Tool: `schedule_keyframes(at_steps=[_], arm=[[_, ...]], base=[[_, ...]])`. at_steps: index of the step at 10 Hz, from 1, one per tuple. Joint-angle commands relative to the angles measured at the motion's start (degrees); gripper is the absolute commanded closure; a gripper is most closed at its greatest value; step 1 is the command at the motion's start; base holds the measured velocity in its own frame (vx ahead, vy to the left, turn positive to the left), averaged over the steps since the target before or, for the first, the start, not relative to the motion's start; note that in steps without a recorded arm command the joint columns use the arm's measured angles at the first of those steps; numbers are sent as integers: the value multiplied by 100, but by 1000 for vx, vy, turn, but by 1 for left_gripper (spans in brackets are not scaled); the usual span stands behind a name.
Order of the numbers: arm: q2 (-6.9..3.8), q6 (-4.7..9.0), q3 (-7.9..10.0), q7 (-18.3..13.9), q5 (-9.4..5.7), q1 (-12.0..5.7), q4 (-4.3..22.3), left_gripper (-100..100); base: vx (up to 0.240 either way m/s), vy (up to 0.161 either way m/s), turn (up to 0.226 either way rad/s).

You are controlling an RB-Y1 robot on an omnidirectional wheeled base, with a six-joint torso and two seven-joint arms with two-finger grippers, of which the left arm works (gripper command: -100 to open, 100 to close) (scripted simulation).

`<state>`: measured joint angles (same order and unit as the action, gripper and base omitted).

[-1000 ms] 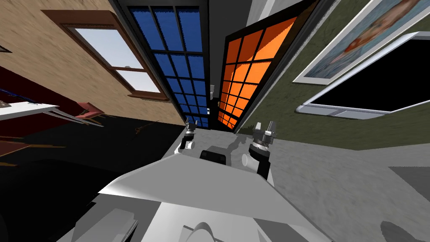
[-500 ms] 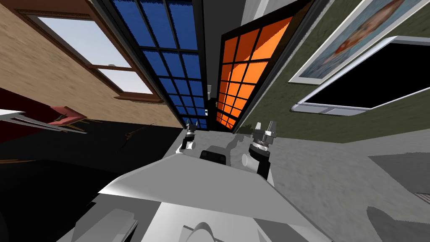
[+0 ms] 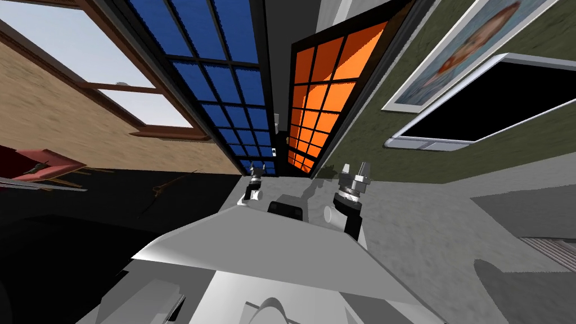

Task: Push the door open

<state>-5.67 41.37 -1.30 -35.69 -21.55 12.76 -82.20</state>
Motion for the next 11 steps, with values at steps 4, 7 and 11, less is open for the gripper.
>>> schedule_keyframes(at_steps=[4, 7, 11], arm=[[86, 258, -45, -538, -394, -196, 713, -100], [129, 374, -60, -774, -566, -289, 1038, -100], [192, 525, -80, -1083, -791, -412, 1463, -100]], base=[[114, 78, -165], [83, 82, -123], [72, 62, -108]])
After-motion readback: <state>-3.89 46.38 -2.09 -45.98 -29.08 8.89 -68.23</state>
